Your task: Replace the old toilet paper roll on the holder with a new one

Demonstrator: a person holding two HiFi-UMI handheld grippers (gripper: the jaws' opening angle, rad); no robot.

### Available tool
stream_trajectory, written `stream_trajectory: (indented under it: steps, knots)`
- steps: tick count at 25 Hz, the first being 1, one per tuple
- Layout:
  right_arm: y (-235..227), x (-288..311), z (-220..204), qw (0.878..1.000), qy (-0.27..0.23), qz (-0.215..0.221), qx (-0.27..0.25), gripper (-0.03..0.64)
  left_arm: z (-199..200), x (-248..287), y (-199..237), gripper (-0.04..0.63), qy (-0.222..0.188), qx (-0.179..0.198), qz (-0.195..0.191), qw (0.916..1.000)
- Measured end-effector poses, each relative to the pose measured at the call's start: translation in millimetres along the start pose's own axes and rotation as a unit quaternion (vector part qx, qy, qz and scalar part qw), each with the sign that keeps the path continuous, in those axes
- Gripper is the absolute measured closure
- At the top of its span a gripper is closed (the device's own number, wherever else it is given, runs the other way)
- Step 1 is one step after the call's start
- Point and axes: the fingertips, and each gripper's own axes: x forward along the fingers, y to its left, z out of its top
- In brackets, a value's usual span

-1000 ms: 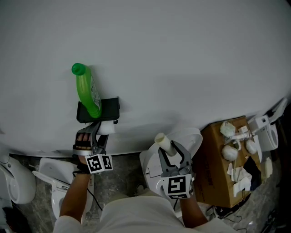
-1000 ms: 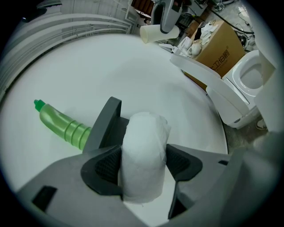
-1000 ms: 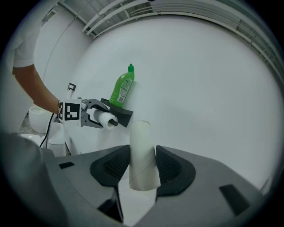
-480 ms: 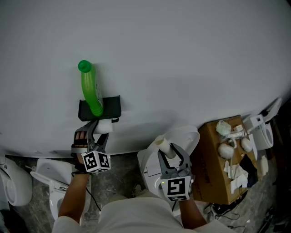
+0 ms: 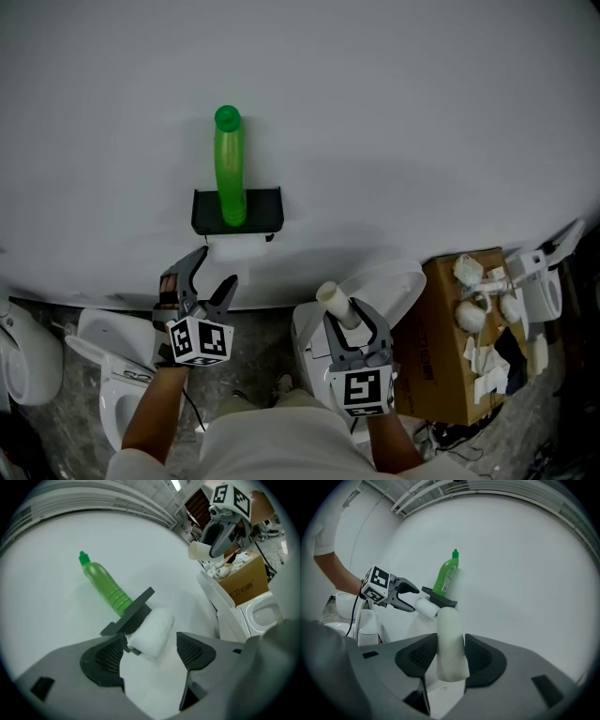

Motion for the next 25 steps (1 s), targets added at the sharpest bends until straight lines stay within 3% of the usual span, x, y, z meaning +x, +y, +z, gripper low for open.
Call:
stream_trajectory:
  steps: [5,10,14,19,25]
  knots:
    - [25.8,9.4,22.9,1.000,-0.010,0.024,-0.011,0.431,-26.7,-28.6,15.1,0.255,-0.004,-0.113,0.013,0.9935]
    - [37.7,10.5,40.7,0.999,-0.021,0.034,-0.012,0.431,-55.8,-56.3,33.1,0.256,0.007,-0.193,0.038,0.9804]
    - [42.3,17.9,44.6,0.996,-0.030,0.060,0.059,0.431,-76.8,-76.4,43.9,0.273,0.014,-0.253,0.051,0.9661]
    - [40.0,23.5,50.7,0.983,-0.048,0.085,0.156,0.433,-78.7,-116.9,65.4,0.431,-0.003,-0.310,0.080,0.9472]
    - [26.1,24.2,61.9,0.975,-0.072,0.083,0.193,0.433,-89.4,-166.3,82.5,0.569,-0.016,-0.338,0.125,0.9326]
